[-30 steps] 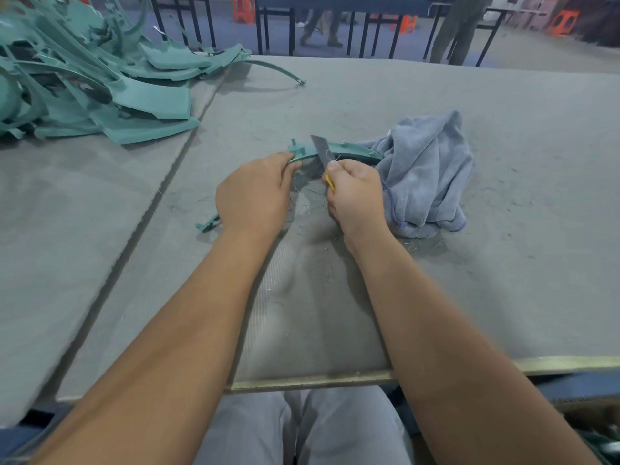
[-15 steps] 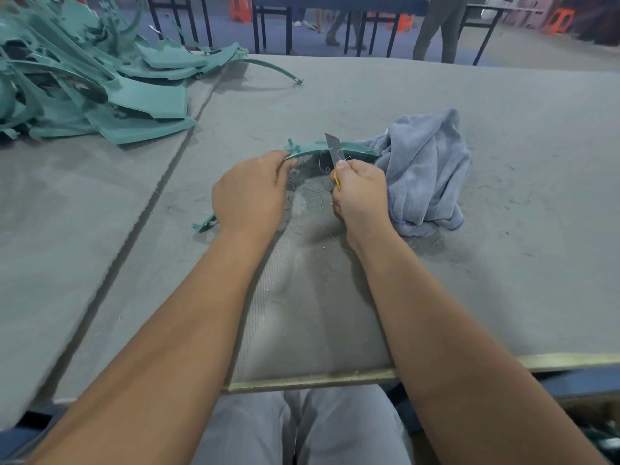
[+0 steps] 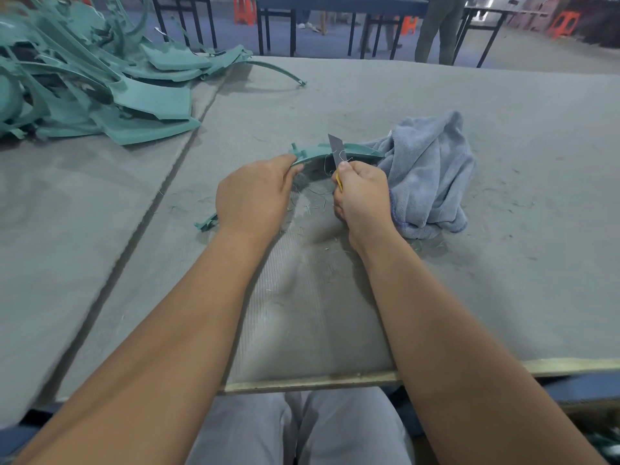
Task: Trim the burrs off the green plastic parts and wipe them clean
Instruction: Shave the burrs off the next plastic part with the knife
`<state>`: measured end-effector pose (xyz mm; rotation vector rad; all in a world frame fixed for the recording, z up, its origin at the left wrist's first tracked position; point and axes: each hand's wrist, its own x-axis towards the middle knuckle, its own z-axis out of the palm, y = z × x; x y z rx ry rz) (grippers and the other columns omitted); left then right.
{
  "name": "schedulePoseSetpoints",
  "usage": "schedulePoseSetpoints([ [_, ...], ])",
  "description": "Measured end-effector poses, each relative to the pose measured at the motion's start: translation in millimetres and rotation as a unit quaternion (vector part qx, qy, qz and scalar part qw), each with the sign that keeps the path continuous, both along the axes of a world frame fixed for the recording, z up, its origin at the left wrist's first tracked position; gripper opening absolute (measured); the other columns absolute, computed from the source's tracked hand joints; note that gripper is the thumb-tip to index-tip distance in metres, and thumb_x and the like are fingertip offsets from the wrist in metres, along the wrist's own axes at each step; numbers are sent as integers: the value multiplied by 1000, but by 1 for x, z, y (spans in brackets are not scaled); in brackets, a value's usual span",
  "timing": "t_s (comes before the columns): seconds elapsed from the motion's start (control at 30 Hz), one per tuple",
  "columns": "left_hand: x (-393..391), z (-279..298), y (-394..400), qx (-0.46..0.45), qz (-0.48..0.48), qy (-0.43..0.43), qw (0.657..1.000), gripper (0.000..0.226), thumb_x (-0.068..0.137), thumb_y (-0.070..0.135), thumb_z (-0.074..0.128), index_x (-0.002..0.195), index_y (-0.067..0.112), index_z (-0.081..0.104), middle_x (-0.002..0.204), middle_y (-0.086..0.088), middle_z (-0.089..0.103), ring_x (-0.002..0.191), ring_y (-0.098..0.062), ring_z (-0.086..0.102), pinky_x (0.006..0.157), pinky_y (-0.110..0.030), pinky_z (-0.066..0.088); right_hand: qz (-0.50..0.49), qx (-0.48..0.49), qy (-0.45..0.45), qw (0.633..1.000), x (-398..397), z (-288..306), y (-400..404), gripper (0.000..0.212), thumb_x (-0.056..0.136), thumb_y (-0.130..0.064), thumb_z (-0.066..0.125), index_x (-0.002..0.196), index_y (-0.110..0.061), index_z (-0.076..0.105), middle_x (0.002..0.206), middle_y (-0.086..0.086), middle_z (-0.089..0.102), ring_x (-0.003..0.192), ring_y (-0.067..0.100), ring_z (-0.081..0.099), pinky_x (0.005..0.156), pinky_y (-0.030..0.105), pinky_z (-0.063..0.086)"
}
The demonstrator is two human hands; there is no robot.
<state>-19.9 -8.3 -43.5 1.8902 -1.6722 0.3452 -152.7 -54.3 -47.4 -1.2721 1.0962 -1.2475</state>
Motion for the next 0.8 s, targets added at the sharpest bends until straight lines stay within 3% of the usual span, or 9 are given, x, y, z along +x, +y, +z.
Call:
schedulePoseSetpoints([
  [0.13, 0, -1, 1, 0, -10, -5, 1000, 36, 103, 44, 37, 109, 22, 65, 85, -7, 68, 78, -31, 60, 55, -33, 28, -3, 2, 3, 1000, 2, 1, -1, 38, 100, -13, 42, 62, -15, 40, 46, -2, 30, 39, 9, 23, 41, 25, 22],
  [0.4, -1, 0, -2, 1, 18, 34, 999, 35, 102, 45, 38, 114, 30, 67, 90, -4, 70, 83, -30, 62, 60, -34, 39, 17, 25, -8, 1000, 0, 2, 0, 37, 100, -13, 41, 63, -14, 42, 39, -7, 29, 33, 7, 22, 36, 19, 21],
  [0.63, -8, -2, 2, 4, -22, -2, 1000, 33, 102, 41, 42, 114, 22, 67, 91, -9, 71, 82, -33, 63, 60, -37, 41, -4, 4, 19, 1000, 6, 6, -1, 38, 98, -12, 44, 61, -15, 46, 45, -2, 32, 41, 10, 25, 45, 27, 21],
  [0.8, -5, -1, -3, -13, 7, 33, 999, 34, 102, 44, 39, 114, 30, 67, 89, -5, 70, 82, -30, 62, 58, -32, 37, 34, 11, -25, 999, 1, 8, 8, 31, 100, -11, 43, 69, -9, 45, 45, 1, 33, 35, 9, 27, 38, 20, 21],
])
